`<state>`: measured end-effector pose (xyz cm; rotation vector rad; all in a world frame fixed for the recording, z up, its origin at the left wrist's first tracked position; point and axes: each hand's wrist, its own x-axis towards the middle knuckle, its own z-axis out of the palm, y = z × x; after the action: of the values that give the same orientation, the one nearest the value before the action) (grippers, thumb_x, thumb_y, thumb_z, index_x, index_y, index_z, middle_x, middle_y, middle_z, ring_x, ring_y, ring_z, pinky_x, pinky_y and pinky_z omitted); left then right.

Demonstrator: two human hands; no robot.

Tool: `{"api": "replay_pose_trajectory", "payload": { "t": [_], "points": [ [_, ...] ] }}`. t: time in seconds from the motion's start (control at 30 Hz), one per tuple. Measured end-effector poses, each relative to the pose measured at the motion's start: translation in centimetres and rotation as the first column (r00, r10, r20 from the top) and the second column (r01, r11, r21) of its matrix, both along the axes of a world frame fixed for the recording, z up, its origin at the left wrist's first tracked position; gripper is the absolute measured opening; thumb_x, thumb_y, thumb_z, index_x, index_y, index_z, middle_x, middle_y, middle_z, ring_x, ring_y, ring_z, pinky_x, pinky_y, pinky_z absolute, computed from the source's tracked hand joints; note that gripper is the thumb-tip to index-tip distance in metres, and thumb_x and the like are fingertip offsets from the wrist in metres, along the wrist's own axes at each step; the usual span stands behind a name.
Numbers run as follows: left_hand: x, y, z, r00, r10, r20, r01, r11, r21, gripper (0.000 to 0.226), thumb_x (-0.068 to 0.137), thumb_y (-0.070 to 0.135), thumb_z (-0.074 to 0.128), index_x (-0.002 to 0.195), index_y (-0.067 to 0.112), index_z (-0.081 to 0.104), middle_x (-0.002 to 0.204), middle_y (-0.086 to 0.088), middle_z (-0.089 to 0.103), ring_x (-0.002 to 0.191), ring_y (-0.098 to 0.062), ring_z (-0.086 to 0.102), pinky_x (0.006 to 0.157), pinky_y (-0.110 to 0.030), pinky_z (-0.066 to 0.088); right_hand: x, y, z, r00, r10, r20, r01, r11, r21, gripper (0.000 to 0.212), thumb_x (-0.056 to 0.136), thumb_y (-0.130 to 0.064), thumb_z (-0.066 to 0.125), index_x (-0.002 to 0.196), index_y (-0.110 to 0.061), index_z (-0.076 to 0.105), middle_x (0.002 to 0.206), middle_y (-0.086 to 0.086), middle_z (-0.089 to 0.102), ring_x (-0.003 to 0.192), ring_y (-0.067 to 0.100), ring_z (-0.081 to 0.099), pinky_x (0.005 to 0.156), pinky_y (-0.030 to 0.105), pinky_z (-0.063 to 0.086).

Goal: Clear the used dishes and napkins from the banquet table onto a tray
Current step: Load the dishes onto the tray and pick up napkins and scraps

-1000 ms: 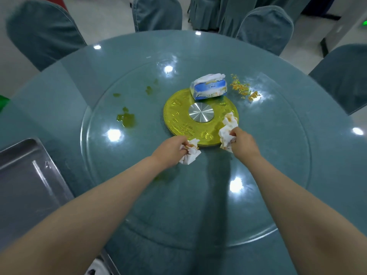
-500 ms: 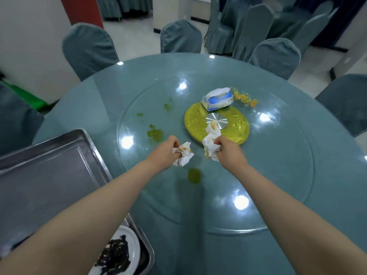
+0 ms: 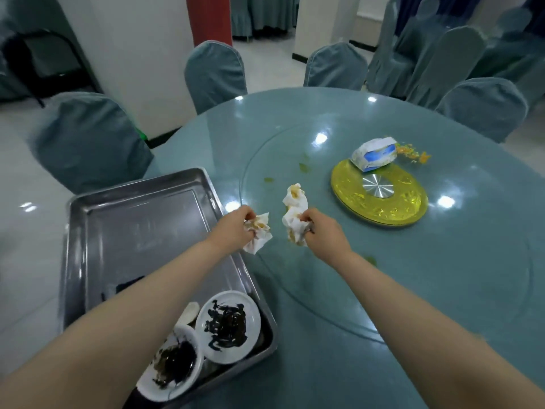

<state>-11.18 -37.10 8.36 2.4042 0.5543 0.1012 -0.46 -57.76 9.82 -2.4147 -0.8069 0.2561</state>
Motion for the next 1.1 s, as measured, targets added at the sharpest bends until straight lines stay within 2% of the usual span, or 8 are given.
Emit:
{"api": "replay_pose_trajectory", "payload": {
  "t": [0.27, 0.4, 0.63, 0.7, 0.77, 0.83, 0.97, 1.1],
  "points": [
    [-8.7, 5.6, -1.5, 0.979, 0.195, -0.052, -0.193, 0.980, 0.045, 0.037, 0.078, 0.010, 0.069, 0.112, 0.012, 0.057, 0.117, -0.008, 0.054, 0.099, -0.021, 0.053, 0.077, -0.025, 0.035, -6.8, 6.3, -2.4, 0.972, 0.140, -0.187, -0.127, 0.989, 0.082, 0.025, 0.083, -0.011, 0.054, 0.107, -0.017, 0.060, 0.095, 0.006, 0.066, 0.085, 0.027, 0.058, 0.074, 0.038, 0.050],
    [-12.3, 7.4, -2.3, 0.959, 0.271, -0.086, -0.270, 0.963, 0.022, 0.038, 0.082, 0.009, 0.068, 0.117, 0.010, 0.054, 0.118, -0.006, 0.052, 0.098, -0.016, 0.049, 0.080, -0.027, 0.036, -9.4, 8.9, -3.6, 0.952, 0.249, -0.176, -0.245, 0.968, 0.044, 0.037, 0.081, -0.001, 0.047, 0.112, -0.017, 0.059, 0.108, 0.008, 0.066, 0.094, 0.028, 0.058, 0.077, 0.035, 0.048],
    [-15.2, 7.5, -3.4, 0.940, 0.334, -0.063, -0.336, 0.941, -0.029, 0.041, 0.091, 0.011, 0.062, 0.129, 0.007, 0.048, 0.131, -0.012, 0.047, 0.115, -0.026, 0.053, 0.090, -0.028, 0.040, -12.2, 11.5, -4.3, 0.932, 0.350, -0.099, -0.347, 0.937, 0.042, 0.035, 0.088, -0.004, 0.047, 0.119, -0.018, 0.053, 0.117, 0.004, 0.061, 0.097, 0.025, 0.058, 0.072, 0.031, 0.042],
    [-15.3, 7.1, -3.5, 0.943, 0.331, -0.031, -0.332, 0.943, -0.034, 0.044, 0.091, 0.016, 0.063, 0.131, 0.010, 0.046, 0.133, -0.011, 0.044, 0.117, -0.026, 0.051, 0.093, -0.029, 0.038, -12.4, 11.9, -4.6, 0.927, 0.365, -0.086, -0.361, 0.931, 0.063, 0.038, 0.090, -0.005, 0.049, 0.125, -0.019, 0.052, 0.136, 0.002, 0.052, 0.115, 0.025, 0.055, 0.086, 0.034, 0.046],
    [-15.6, 7.1, -3.9, 0.948, 0.316, -0.021, -0.317, 0.948, -0.037, 0.046, 0.090, 0.021, 0.064, 0.132, 0.013, 0.045, 0.136, -0.010, 0.042, 0.121, -0.025, 0.047, 0.095, -0.029, 0.036, -12.4, 12.1, -4.9, 0.915, 0.392, -0.099, -0.392, 0.920, 0.019, 0.047, 0.092, -0.006, 0.051, 0.137, -0.020, 0.046, 0.155, -0.001, 0.031, 0.134, 0.021, 0.040, 0.104, 0.036, 0.039],
    [-16.2, 7.1, -4.3, 0.950, 0.310, -0.040, -0.312, 0.949, -0.038, 0.050, 0.089, 0.025, 0.066, 0.133, 0.015, 0.045, 0.140, -0.008, 0.040, 0.125, -0.024, 0.045, 0.097, -0.029, 0.036, -12.4, 12.0, -5.1, 0.905, 0.412, -0.108, -0.417, 0.909, -0.018, 0.052, 0.093, -0.009, 0.053, 0.142, -0.022, 0.043, 0.158, -0.001, 0.025, 0.141, 0.020, 0.032, 0.112, 0.037, 0.033],
    [-16.8, 7.0, -4.9, 0.952, 0.300, -0.062, -0.301, 0.953, -0.021, 0.051, 0.090, 0.027, 0.066, 0.135, 0.015, 0.045, 0.141, -0.006, 0.043, 0.127, -0.022, 0.044, 0.097, -0.028, 0.037, -12.3, 11.1, -5.3, 0.902, 0.419, -0.104, -0.424, 0.905, -0.033, 0.050, 0.094, -0.013, 0.054, 0.142, -0.021, 0.043, 0.154, 0.001, 0.033, 0.139, 0.020, 0.033, 0.114, 0.034, 0.030],
    [-17.0, 6.4, -5.0, 0.961, 0.266, -0.073, -0.266, 0.964, 0.005, 0.049, 0.091, 0.025, 0.064, 0.135, 0.014, 0.046, 0.140, -0.006, 0.045, 0.127, -0.022, 0.044, 0.103, -0.034, 0.039, -12.2, 10.3, -5.7, 0.914, 0.391, -0.112, -0.397, 0.917, -0.037, 0.047, 0.093, -0.012, 0.052, 0.138, -0.020, 0.047, 0.142, 0.000, 0.049, 0.130, 0.020, 0.044, 0.107, 0.034, 0.038]
  ]
}}
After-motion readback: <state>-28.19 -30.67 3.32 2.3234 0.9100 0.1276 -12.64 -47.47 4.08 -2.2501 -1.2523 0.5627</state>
